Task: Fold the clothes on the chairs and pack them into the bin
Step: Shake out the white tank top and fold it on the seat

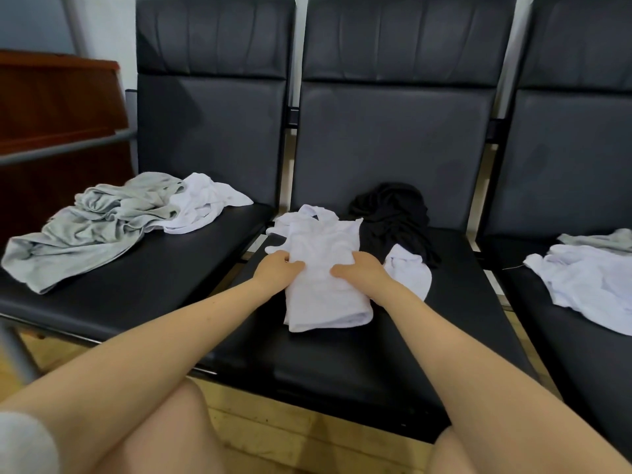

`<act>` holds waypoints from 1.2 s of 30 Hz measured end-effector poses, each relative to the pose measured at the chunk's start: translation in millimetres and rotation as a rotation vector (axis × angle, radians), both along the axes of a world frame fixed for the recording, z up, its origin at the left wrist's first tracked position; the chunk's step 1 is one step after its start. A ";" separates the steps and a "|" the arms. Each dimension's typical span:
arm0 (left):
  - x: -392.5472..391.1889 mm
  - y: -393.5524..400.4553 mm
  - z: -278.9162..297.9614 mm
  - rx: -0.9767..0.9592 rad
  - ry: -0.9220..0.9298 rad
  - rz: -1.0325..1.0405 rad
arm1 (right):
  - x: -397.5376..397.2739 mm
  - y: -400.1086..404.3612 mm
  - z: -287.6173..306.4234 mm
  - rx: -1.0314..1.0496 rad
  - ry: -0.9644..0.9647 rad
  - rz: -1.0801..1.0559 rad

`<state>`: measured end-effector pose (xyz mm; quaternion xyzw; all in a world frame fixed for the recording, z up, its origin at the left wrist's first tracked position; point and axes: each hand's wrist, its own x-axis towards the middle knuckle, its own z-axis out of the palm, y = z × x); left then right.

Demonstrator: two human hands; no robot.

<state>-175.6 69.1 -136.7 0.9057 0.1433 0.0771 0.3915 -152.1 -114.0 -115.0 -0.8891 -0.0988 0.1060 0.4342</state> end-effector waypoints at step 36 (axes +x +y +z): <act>-7.1 40.9 35.6 -1.167 -0.425 0.239 | -5.2 -1.7 15.7 0.862 0.525 -0.213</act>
